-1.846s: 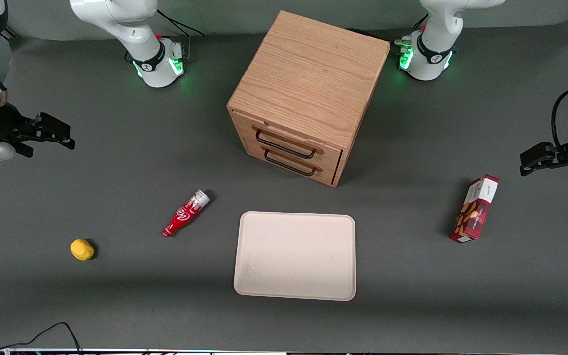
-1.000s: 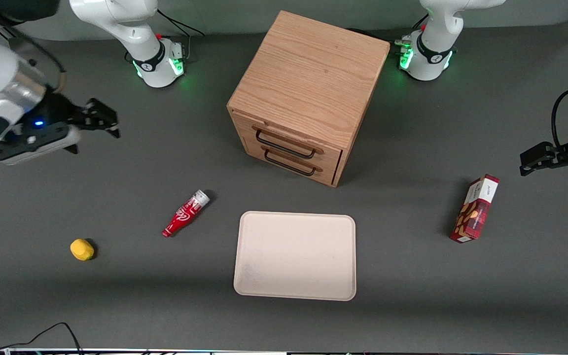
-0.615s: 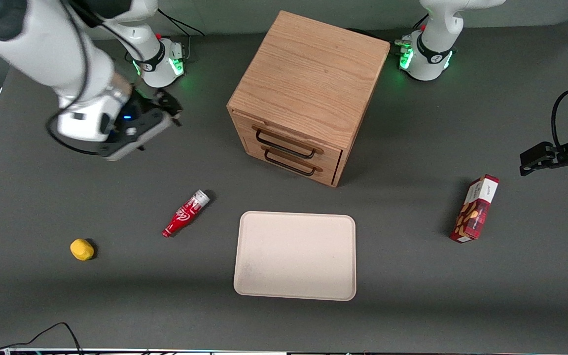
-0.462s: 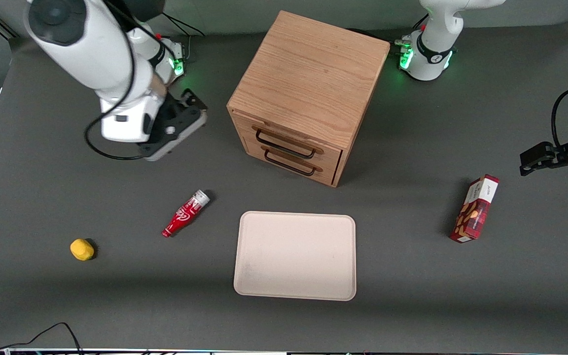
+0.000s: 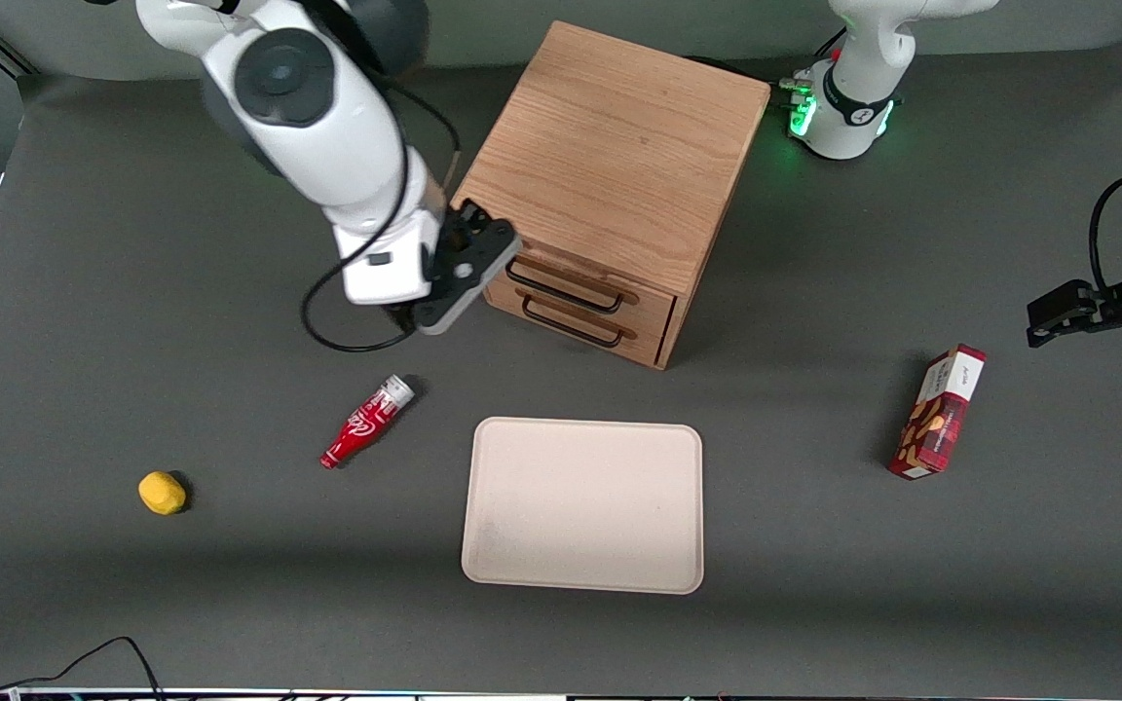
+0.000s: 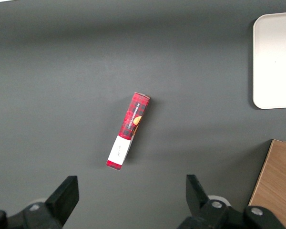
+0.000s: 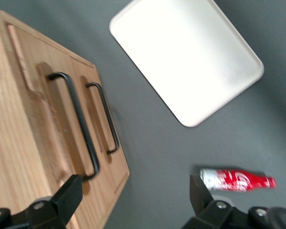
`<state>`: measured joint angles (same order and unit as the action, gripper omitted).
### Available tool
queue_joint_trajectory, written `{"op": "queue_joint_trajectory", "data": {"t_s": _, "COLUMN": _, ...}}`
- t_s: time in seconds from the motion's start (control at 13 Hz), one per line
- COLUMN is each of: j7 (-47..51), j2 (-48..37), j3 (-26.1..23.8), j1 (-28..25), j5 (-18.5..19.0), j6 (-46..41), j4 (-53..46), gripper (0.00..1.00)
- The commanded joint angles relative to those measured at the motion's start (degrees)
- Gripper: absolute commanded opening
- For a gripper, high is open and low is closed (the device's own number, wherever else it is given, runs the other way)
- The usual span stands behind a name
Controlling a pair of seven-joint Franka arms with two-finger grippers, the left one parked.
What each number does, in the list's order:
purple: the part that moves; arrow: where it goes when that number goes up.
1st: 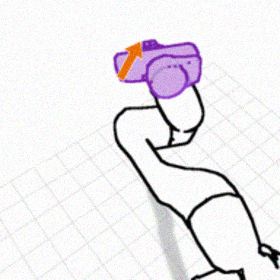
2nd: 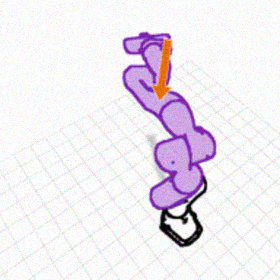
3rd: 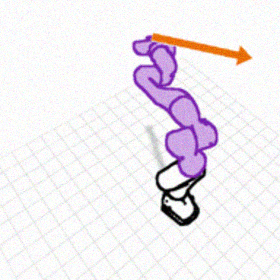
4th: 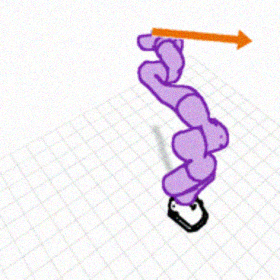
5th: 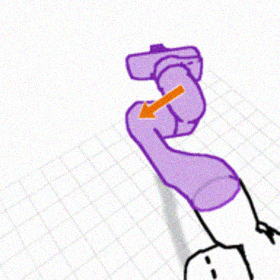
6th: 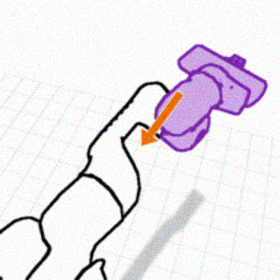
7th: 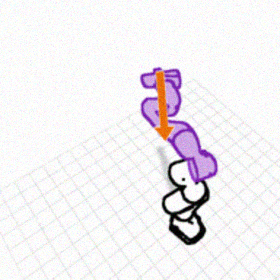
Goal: Open upper drawer
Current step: 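Hook the right gripper onto the upper drawer's black handle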
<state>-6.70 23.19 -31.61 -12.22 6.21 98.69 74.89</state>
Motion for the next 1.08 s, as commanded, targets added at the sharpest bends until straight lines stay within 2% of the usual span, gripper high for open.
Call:
{"op": "queue_joint_trajectory", "data": {"t_s": 0.0, "j7": -0.51, "j2": 3.43, "j3": -0.20, "j1": -2.98, "j5": 1.97, "j6": 2.64, "j4": -2.46, "gripper": 1.00}}
{"op": "queue_joint_trajectory", "data": {"t_s": 0.46, "j7": -1.65, "j2": 9.14, "j3": -0.99, "j1": -3.25, "j5": 1.97, "j6": 6.34, "j4": -1.76, "gripper": 1.00}}
{"op": "queue_joint_trajectory", "data": {"t_s": 0.77, "j7": -1.92, "j2": 13.10, "j3": -3.45, "j1": -2.11, "j5": -0.48, "j6": 7.48, "j4": -1.23, "gripper": 1.00}}
{"op": "queue_joint_trajectory", "data": {"t_s": 0.85, "j7": -2.00, "j2": 13.28, "j3": -3.46, "j1": -1.93, "j5": -1.89, "j6": 7.66, "j4": -0.19, "gripper": 1.00}}
{"op": "queue_joint_trajectory", "data": {"t_s": 1.0, "j7": -4.19, "j2": 13.37, "j3": -3.46, "j1": -1.49, "j5": -2.34, "j6": 8.97, "j4": 0.96, "gripper": 1.00}}
